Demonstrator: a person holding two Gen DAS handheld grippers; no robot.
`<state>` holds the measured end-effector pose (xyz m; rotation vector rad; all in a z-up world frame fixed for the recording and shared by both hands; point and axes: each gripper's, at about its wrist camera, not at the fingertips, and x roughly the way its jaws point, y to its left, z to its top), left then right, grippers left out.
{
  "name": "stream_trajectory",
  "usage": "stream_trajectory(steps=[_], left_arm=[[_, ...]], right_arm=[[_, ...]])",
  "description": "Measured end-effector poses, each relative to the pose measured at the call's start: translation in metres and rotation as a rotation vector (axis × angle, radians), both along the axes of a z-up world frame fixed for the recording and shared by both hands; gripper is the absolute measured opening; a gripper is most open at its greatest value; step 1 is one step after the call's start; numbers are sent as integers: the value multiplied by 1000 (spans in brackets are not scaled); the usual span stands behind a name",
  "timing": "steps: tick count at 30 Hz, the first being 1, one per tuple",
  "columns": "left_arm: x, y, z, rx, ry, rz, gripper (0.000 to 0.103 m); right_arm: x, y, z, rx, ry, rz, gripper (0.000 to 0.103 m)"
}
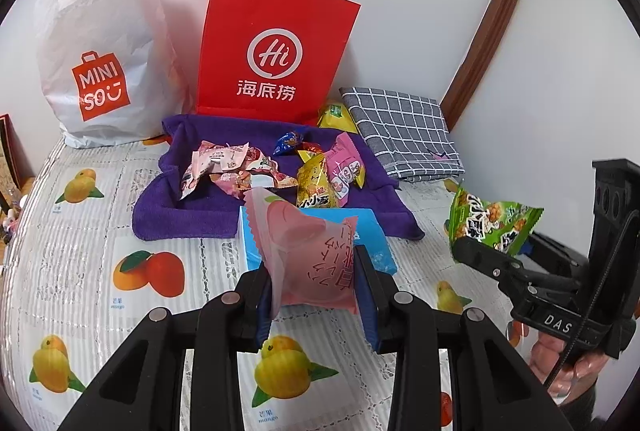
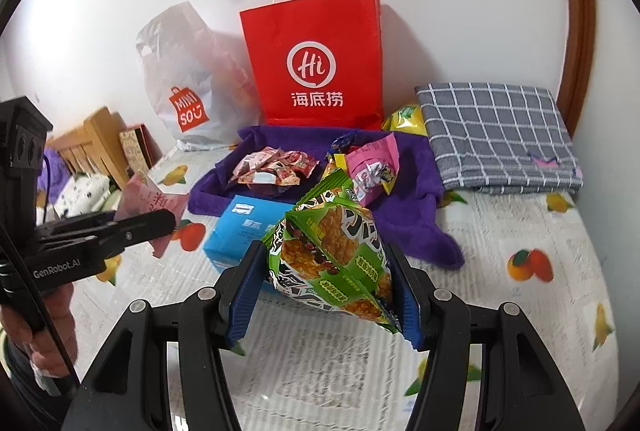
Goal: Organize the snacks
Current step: 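Carry the green snack bag and pink pastry bag over the purple towel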
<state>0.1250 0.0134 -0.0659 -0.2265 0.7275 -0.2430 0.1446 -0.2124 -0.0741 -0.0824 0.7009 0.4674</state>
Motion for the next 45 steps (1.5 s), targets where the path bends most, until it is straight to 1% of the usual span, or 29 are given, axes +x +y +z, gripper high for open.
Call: stream_trajectory(steps=[3,12,15,19,24,27,34,42,45], left_arm=[[3,0,-1,-4,3,2,33],[15,2,2,1,3,13,33],[21,4,3,4,3,15,33],[31,7,4,-18,17,6,33],[42,7,12,6,5,5,33],[52,7,17,5,6,1,33],[79,15,22,-11,15,16,33],[107,26,20,-9,33,36,33],[119,29,17,-12,44,37,33]], right_arm=[[6,0,1,-25,-5,9,59],[22,-1,4,16,6,-2,59],[29,1,10,24,-1,-10,59],[42,5,20,22,-10,-25,59],[58,11,28,15,-8,-32,59],[69,13,31,15,-7,-42,59],[102,17,41,68,13,-45,59],[138,24,38,89,35,-52,59],[149,23,35,76,30,-53,59]])
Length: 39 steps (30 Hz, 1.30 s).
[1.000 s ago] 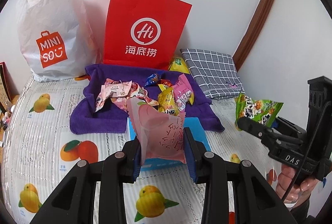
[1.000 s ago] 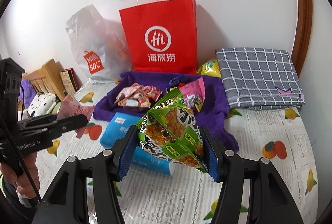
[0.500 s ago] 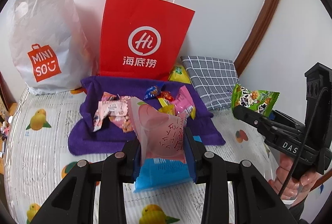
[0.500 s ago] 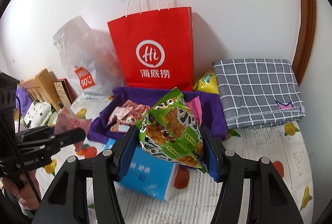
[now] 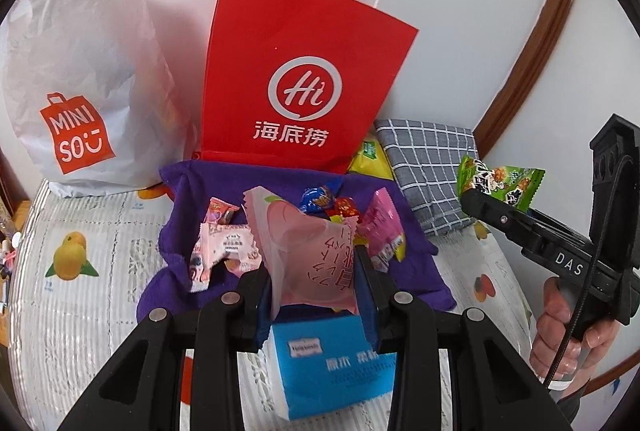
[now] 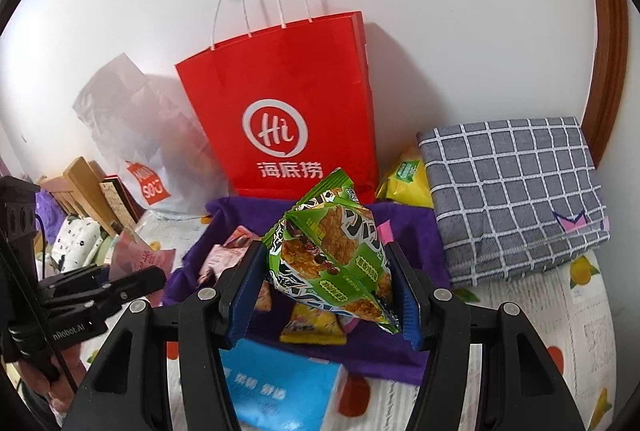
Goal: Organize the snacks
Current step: 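Carry the green snack bag and pink pastry bag over the purple towel, then open both grippers to drop the green and pink bags on the towel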
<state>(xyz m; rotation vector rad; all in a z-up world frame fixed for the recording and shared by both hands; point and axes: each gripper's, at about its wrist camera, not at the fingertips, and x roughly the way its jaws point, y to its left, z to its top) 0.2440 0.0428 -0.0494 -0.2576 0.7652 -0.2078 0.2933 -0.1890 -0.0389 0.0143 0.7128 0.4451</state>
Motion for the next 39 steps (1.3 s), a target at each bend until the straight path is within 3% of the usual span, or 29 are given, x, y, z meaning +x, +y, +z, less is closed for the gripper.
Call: stream_trajectory(steps=[6,10,19,24,39], left_arm=[[22,3,-6,-2,8,-6,33],[36,3,-14,-11,24,-6,33],[59,1,-30,-15,56,-16,33],[71,-4,-38,-19,70,-26,33],[103,-33,-67,-36,149,-86,34]], right_arm=[[25,-14,-28,-42,62,-27,59],[36,-21,-55,-41,125,-4,59],[38,-20,-92,-69,169,71,59],[37,-13,-100,-116,162,119,59],[48,-16,-116,-148,157,60,60]])
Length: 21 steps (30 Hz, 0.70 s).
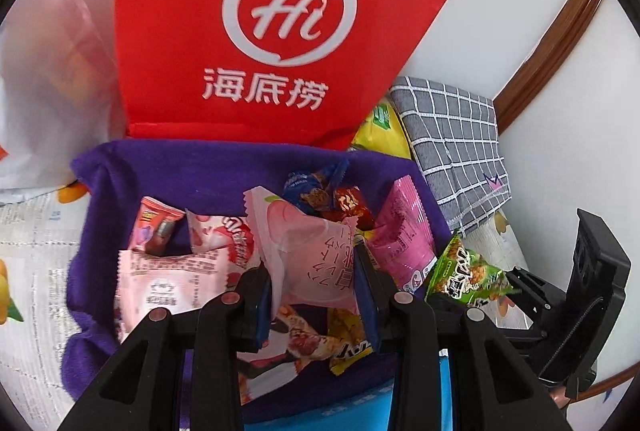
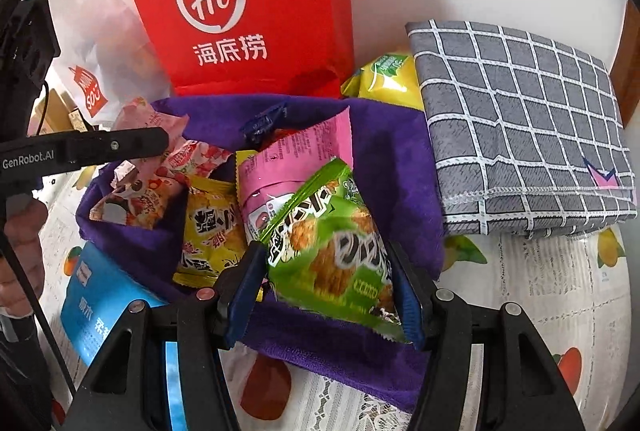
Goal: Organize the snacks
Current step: 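Open both grippers to drop the green and pink bags on the towel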
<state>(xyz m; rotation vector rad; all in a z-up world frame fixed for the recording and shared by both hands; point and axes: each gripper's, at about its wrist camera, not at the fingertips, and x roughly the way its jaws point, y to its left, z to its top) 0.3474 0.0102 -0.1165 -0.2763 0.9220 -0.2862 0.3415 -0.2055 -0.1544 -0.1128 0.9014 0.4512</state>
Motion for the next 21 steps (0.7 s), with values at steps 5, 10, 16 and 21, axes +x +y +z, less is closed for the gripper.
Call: stream_trajectory(steps=[5,10,16,21], left_arm=[[7,-3,-9,-38,30,-9,34],[10,-2,-16,-55,49,-11,34],[12,-2,-18,-70,59,-18,34],[12,-5,-17,-66,52,-19,41]], right_arm=[[2,1,-2,7,-1,0,60],[3,0,-3,0,-2,-5,61],[1,-3,2,48,-1,-9,74],[1,-6,4,66,-2,-25,75]])
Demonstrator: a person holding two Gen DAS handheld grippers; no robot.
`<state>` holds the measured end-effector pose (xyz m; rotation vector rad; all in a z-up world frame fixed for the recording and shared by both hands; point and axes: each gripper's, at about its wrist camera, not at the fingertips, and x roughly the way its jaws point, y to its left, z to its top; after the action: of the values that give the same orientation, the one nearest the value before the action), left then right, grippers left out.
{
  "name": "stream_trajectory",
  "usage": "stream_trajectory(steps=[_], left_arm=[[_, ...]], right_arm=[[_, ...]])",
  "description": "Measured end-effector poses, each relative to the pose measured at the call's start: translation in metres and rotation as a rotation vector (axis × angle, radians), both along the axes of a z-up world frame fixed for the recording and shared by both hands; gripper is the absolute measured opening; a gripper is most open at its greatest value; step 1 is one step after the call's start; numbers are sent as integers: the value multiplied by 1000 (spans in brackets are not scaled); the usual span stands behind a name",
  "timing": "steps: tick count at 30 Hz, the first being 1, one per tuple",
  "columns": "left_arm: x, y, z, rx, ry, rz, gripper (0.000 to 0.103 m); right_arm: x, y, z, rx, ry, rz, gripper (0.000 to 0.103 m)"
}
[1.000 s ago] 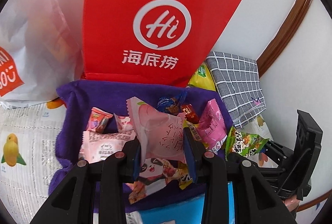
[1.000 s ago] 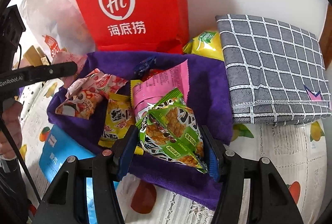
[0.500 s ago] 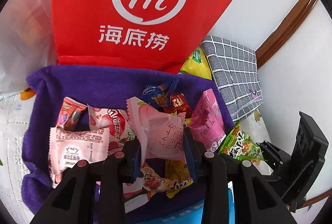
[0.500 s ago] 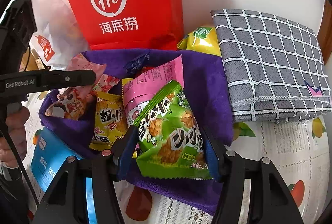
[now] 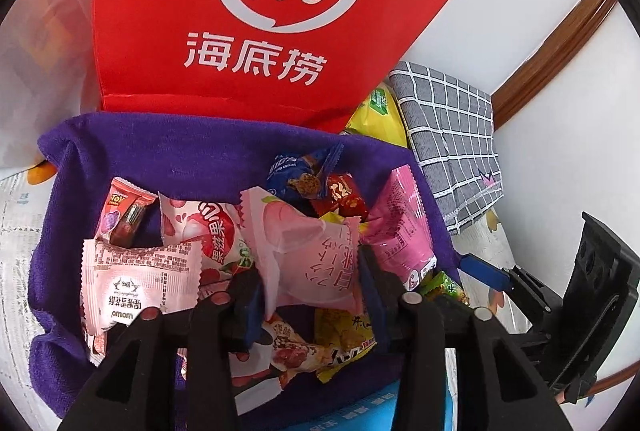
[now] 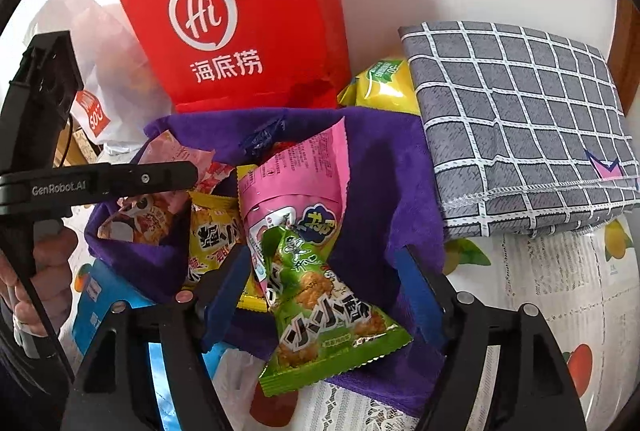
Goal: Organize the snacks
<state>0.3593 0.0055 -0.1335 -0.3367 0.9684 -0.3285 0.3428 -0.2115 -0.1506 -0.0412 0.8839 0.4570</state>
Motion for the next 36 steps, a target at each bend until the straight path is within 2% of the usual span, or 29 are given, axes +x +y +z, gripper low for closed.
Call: stream_trajectory(steps=[2,3,4,17,27,36], left_arm=[[0,0,2,-4,1,4,44],[0,1,2,-6,4,7,52],[-1,1,3,-9,2,11,54],[-28,3,24,3,-26,15,58],[-84,3,47,44,-69,20,66],[-158,-9,71,172,-154,38,74]], right_arm=[[0,-2,1,11,1,-7,75],[-1,-3,2,12,0,-9,75],[-1,-4,3,14,-3,-8,75],[-22,-7,27,9,-64,-29,75],[-82,-2,70,-30,-140,-92,75],[-146,-7,100,26,-141,-118,75]])
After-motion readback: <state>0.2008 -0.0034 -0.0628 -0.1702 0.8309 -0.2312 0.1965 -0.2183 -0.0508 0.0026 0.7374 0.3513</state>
